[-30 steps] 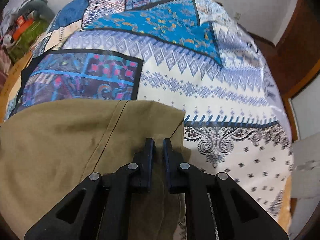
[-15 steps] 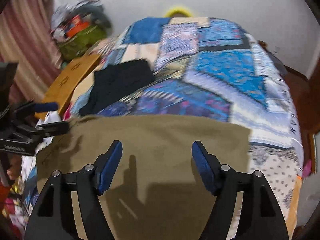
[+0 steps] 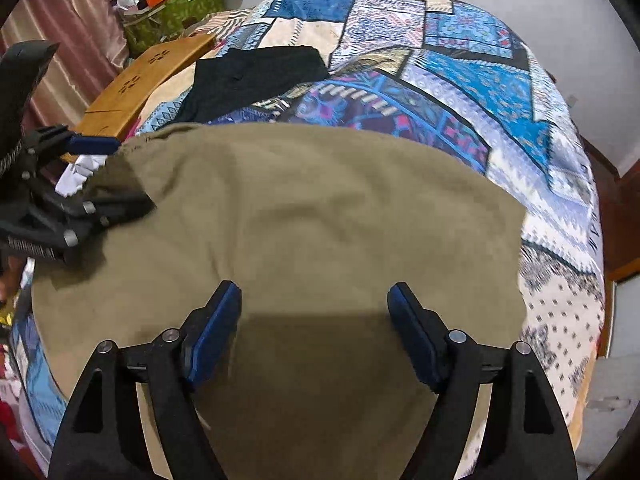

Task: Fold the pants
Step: 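Regrasp the waistband with the left tool while the right tool grasps the folded edge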

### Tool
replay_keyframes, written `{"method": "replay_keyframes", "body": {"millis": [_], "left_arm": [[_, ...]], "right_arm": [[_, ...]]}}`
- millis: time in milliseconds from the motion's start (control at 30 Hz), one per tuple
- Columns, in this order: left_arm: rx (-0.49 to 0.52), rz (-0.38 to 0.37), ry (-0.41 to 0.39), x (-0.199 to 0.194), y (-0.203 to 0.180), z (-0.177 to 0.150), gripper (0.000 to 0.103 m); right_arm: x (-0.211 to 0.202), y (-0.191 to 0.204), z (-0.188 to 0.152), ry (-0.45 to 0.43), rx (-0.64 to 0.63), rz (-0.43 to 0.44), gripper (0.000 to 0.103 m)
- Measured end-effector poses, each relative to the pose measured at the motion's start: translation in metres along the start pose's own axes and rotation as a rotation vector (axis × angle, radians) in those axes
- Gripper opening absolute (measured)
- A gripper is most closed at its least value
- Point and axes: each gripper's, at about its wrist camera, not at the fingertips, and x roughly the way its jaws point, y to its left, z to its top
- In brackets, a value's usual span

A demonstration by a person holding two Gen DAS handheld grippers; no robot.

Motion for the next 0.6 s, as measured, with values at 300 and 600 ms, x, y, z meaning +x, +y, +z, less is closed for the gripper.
{"method": "replay_keyframes", "body": {"millis": [300, 600], "left_arm": [[-0.033, 0.030, -0.039, -0.021, 0.005, -0.043, 0.100], [-0.087, 0.022, -0.080, -0.040, 0.010, -0.075, 0.100]], "right_arm": [[-0.030, -0.016, -0.046, -0.050, 0.063, -0.056, 0.075], [-0.046, -0.017, -0.080, -0.077, 0.125, -0.068, 0.075]]}}
